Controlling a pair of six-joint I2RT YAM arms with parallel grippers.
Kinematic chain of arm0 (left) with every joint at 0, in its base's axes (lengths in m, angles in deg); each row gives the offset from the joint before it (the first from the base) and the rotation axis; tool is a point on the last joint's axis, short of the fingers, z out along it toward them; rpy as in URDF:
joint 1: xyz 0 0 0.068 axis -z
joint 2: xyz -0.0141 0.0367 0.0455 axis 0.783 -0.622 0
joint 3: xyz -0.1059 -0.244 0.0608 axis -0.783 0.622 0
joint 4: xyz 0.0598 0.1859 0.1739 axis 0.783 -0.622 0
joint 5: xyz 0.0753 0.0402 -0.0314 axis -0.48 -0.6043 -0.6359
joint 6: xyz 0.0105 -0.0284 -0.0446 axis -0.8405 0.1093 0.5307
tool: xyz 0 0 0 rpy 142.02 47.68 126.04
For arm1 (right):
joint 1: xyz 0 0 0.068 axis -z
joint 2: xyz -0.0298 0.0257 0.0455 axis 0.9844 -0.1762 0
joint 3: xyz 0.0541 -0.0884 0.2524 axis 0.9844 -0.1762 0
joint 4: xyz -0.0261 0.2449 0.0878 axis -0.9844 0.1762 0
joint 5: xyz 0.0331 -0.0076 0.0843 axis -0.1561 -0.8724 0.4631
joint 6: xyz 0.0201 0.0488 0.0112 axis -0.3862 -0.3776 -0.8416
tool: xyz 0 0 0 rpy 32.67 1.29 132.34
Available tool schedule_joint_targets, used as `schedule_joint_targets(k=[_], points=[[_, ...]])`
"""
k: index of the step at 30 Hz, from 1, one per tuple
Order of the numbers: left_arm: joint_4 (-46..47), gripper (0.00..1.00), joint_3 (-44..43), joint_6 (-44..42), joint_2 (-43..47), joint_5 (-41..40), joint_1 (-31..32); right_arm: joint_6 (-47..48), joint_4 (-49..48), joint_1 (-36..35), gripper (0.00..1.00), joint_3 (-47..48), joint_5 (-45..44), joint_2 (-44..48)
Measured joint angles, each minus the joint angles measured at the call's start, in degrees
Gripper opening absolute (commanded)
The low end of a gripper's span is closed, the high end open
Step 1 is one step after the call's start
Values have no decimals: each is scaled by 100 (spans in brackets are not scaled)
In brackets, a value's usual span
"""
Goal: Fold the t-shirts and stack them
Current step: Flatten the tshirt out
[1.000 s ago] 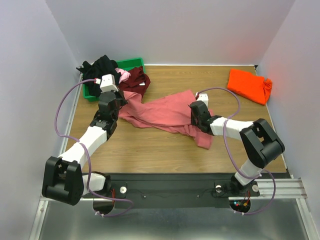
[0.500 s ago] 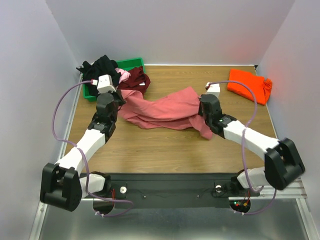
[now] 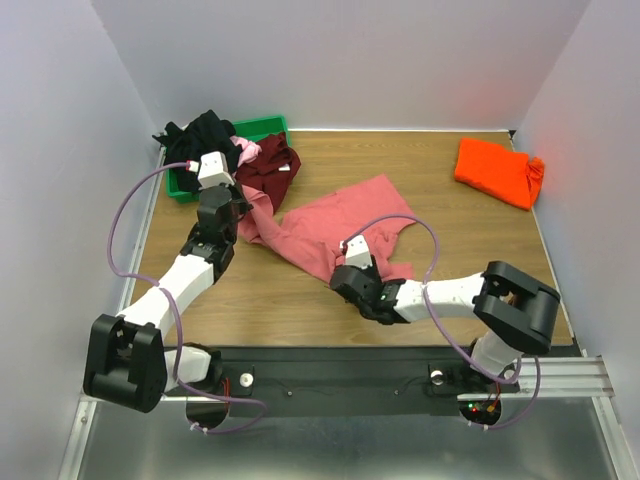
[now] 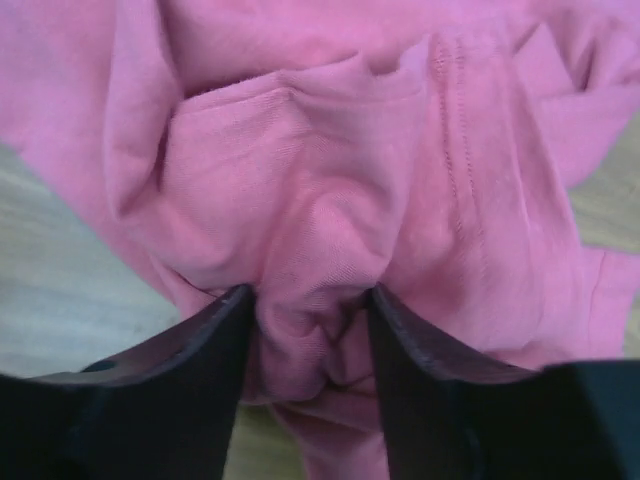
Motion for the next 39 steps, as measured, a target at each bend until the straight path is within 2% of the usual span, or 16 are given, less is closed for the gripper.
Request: schedule_joint_targets(k=[3,9,13,21,30,35,38,39], points=[[0,0,0,2,-13,7,0,-289,286,-177,68,131,-216,4],[15,0,0,2,-24,28,0,-343,579,-179,85,179,-529,938],[17,0,0,2,-48,59,0,-35,382,-83,86,289,-680,1353],[17,0,0,2,-79,131,0,455,-734,984,81,-20,396,1272],[20,0,0,2,-76,168,0,597,-1742,1495,74,-28,1738,614],[17,0,0,2,-76,168,0,509,-1729,1565,73,-17,1917,334],[17,0,0,2,-76,166,0,415,-1670,1589,56,-17,2028,184],[17,0,0,2,-76,166,0,385,-1665,1593,38,-17,2076,155]])
